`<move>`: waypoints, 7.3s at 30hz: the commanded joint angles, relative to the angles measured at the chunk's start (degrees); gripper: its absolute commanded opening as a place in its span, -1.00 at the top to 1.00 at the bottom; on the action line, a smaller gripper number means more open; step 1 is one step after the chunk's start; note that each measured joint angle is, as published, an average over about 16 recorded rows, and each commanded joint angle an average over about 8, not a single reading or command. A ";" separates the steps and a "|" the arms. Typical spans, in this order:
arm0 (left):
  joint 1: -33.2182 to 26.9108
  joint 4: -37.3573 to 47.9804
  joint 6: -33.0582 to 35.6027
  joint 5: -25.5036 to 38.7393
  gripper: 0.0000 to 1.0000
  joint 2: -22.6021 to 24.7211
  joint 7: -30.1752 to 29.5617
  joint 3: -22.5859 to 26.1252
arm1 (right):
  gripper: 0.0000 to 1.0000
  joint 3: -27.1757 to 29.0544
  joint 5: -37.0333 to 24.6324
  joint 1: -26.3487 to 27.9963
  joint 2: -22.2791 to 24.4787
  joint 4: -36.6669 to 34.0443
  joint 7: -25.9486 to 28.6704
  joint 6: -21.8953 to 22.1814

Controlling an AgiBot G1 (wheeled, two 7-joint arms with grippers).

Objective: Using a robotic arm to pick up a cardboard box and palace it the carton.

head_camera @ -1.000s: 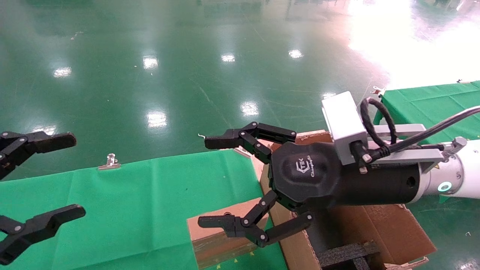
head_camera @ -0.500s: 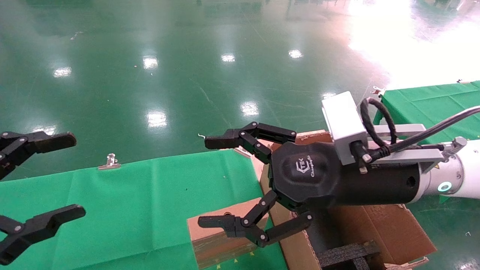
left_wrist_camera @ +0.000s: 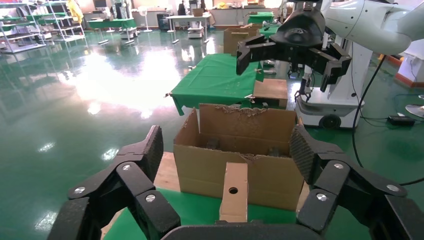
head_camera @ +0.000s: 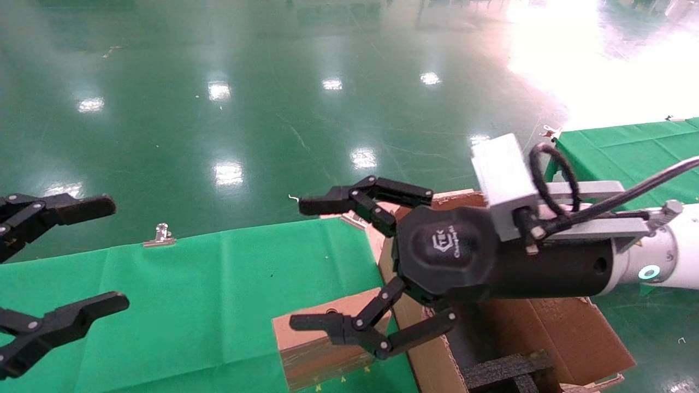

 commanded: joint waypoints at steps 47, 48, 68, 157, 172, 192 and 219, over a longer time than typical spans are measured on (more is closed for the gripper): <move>0.00 0.00 0.00 0.00 -1.00 0.00 0.00 0.00 | -1.00 -40.72 -46.74 33.86 -21.21 -16.38 -4.06 -4.61; 0.00 0.00 0.00 0.00 -1.00 0.00 0.00 0.00 | -1.00 -41.07 -46.82 34.03 -21.46 -16.75 -4.33 -4.54; 0.01 0.01 -0.01 -0.01 -1.00 -0.01 0.00 0.00 | 1.00 -42.13 -46.62 34.49 -22.34 -18.39 -5.18 -4.17; 0.02 0.02 -0.03 -0.02 -1.00 -0.02 0.00 0.00 | 1.00 -75.32 -31.27 77.03 16.83 -17.23 1.74 -5.81; 0.02 0.03 -0.04 -0.02 -1.00 -0.02 0.01 0.00 | 1.00 -77.58 -33.24 72.84 21.72 -10.53 25.58 5.35; 0.04 0.04 -0.05 -0.03 -1.00 -0.03 0.01 0.00 | 1.00 -80.63 -43.74 70.78 25.80 3.51 60.83 11.74; 0.04 0.04 -0.05 -0.03 -1.00 -0.04 0.01 0.00 | 1.00 -85.95 -49.95 61.98 19.90 4.33 79.11 23.35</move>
